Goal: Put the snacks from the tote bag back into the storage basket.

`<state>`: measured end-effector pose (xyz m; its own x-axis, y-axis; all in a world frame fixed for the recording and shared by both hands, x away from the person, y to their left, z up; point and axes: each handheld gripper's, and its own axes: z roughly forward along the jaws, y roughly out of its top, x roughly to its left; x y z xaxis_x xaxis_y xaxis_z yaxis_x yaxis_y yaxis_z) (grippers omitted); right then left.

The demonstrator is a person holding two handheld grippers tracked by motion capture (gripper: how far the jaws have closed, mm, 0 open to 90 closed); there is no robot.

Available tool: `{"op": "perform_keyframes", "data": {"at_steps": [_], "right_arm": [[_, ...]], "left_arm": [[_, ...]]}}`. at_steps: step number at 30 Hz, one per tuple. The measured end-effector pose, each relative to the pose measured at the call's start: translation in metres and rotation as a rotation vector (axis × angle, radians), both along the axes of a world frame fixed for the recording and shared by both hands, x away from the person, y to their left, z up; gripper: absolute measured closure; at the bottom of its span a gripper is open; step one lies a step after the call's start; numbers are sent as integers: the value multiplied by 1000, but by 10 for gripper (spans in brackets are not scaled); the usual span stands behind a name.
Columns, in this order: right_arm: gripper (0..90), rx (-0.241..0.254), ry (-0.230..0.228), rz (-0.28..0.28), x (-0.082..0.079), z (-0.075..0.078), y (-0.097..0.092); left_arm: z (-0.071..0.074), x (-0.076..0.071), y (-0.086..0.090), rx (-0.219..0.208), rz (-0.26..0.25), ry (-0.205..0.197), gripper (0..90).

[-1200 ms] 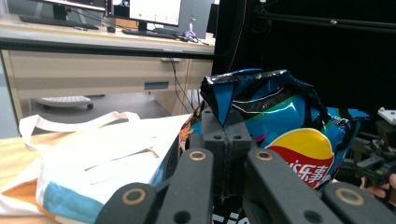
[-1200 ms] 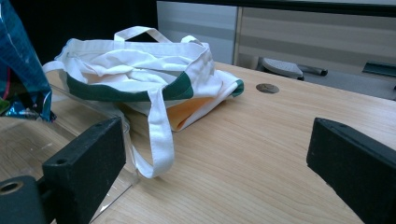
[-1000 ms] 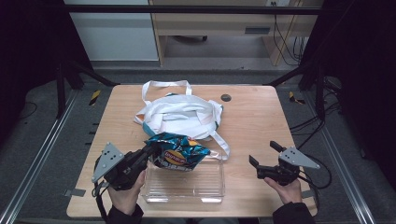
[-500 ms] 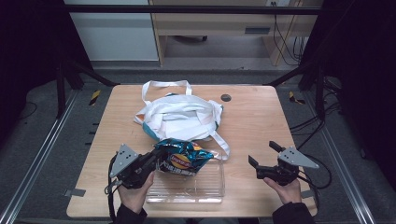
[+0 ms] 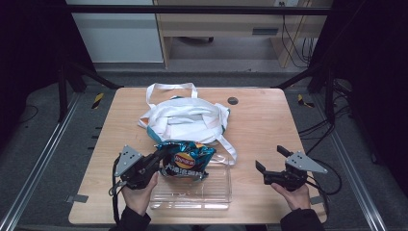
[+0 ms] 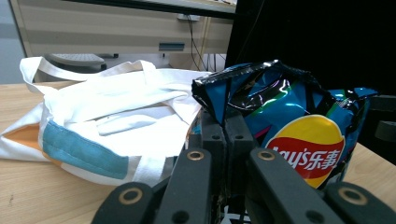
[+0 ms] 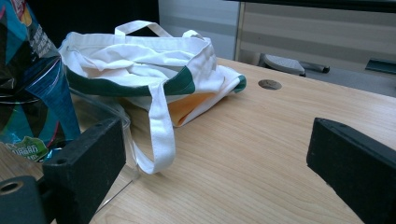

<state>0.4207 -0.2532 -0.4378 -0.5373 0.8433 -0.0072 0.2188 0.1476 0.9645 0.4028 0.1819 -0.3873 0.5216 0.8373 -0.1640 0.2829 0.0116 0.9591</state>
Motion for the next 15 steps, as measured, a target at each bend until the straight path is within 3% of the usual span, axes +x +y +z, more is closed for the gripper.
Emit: {"op": "perform_keyframes", "data": {"at_steps": [15], "right_arm": [[49, -7, 7, 2, 1, -1, 1]], "left_arm": [[-5, 15, 1, 10, 26, 0, 858]]}}
